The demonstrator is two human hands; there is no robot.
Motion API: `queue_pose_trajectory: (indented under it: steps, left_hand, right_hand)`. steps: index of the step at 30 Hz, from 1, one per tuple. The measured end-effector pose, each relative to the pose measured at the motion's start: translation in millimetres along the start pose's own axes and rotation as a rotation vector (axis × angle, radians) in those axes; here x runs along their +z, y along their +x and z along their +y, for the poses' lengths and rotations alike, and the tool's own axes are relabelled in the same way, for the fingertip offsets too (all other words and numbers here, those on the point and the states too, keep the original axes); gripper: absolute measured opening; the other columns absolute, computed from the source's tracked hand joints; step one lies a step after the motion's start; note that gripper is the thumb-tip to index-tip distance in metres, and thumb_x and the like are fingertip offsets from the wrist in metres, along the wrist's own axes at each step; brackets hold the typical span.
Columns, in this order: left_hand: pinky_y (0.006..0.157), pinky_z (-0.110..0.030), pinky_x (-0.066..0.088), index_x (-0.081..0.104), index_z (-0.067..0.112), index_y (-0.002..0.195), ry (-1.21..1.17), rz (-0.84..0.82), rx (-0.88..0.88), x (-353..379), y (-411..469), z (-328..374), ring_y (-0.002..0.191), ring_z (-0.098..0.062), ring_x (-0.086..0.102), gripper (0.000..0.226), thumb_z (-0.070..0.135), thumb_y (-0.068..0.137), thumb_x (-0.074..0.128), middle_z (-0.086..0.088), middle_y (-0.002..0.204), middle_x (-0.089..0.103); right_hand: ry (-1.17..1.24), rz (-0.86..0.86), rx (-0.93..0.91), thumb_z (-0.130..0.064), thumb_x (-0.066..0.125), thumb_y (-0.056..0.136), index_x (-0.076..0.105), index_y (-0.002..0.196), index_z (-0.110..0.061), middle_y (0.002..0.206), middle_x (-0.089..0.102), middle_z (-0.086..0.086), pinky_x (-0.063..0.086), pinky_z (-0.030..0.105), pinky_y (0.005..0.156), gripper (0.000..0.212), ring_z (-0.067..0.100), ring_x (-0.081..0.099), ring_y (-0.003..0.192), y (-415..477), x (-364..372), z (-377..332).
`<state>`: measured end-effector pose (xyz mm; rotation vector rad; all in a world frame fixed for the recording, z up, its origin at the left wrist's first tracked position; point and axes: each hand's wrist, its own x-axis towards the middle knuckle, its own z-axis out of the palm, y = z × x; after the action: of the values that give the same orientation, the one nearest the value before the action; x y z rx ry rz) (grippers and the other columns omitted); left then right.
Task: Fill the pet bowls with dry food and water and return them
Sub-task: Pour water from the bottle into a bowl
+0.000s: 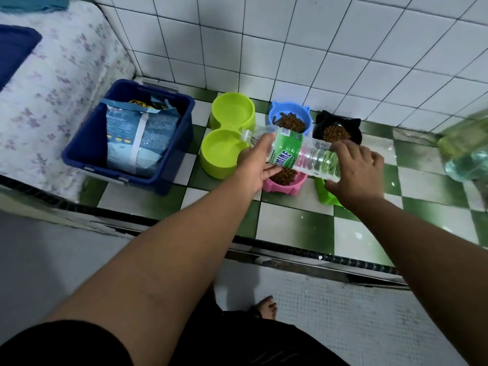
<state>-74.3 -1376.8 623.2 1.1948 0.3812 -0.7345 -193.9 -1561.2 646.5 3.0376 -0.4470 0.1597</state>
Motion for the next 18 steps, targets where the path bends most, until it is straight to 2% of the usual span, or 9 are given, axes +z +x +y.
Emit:
queue_pose_trajectory:
  steps: [6, 11, 18]
  left_hand:
    - [0.087, -0.046, 0.062, 0.062, 0.015, 0.100, -0.005, 0.023, -0.028, -2.4, -3.8, -1.1, 0.094, -0.028, 0.071, 0.026, 0.037, 0.090, 0.073, -0.015, 0.110, 0.070]
    - [0.088, -0.046, 0.062, 0.063, 0.015, 0.098, -0.013, 0.017, -0.034, -3.4, -6.5, -3.9, 0.099, -0.031, 0.070, 0.025, 0.035, 0.089, 0.073, -0.016, 0.117, 0.068]
    - [0.091, -0.047, 0.061, 0.061, 0.017, 0.095, -0.009, 0.011, -0.044, -1.6, -8.4, -1.7, 0.104, -0.032, 0.068, 0.020, 0.034, 0.092, 0.071, -0.013, 0.111, 0.065]
  right_hand:
    - [0.003, 0.016, -0.018, -0.029, 0.083, 0.064, 0.040, 0.135, -0.028, 0.142, 0.047, 0.001, 0.030, 0.051, 0.109, 0.082, 0.029, 0.043, 0.129, -3.0, -0.7, -1.2]
    - [-0.008, 0.019, -0.028, -0.028, 0.082, 0.064, 0.042, 0.134, -0.029, 0.141, 0.048, -0.001, 0.030, 0.052, 0.110, 0.080, 0.029, 0.043, 0.130, -3.5, -0.5, 0.6]
    - [0.006, 0.056, -0.048, -0.025, 0.081, 0.063, 0.043, 0.131, -0.028, 0.138, 0.051, 0.000, 0.027, 0.053, 0.111, 0.078, 0.030, 0.044, 0.130, -3.6, -2.2, 2.8]
